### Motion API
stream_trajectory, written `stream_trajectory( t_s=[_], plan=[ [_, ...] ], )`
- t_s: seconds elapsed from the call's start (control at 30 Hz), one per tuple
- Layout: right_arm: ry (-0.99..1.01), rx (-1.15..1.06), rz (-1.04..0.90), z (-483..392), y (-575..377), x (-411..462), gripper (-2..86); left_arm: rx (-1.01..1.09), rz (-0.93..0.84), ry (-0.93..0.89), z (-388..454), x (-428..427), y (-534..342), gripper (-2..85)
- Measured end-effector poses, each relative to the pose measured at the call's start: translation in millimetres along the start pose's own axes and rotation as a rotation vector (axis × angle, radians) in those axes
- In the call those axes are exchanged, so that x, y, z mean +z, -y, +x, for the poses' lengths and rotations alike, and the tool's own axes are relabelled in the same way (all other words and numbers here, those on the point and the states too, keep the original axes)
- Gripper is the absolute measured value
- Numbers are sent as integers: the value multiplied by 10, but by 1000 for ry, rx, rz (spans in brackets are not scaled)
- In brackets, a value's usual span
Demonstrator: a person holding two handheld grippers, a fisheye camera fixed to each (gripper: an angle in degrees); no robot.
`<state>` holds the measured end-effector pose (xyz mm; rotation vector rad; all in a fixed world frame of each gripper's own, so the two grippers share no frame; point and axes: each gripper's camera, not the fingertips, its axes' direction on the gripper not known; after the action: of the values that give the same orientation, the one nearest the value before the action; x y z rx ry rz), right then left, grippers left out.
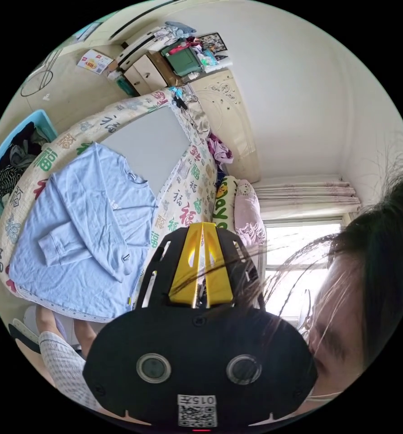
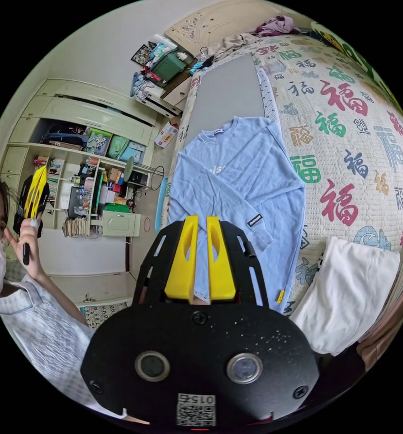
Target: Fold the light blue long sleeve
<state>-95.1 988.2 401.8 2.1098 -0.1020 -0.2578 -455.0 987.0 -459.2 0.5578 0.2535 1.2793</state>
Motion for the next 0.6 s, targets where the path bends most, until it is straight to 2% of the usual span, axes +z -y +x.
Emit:
stream_trajectory(
  t_s=[0.4,0.5,0.6],
  plan=[
    [30,46,0,-113,-616,-416,31,14,-6,-39,-49,-512,63,-9],
    [-5,49,78,-372,-687,-664,19,-13,20,-14,-108,-686,99,-9],
    [-59,-59,220,-1007,-666,-1091,15,-20,116,34,-108,-876,148,-9]
  ],
)
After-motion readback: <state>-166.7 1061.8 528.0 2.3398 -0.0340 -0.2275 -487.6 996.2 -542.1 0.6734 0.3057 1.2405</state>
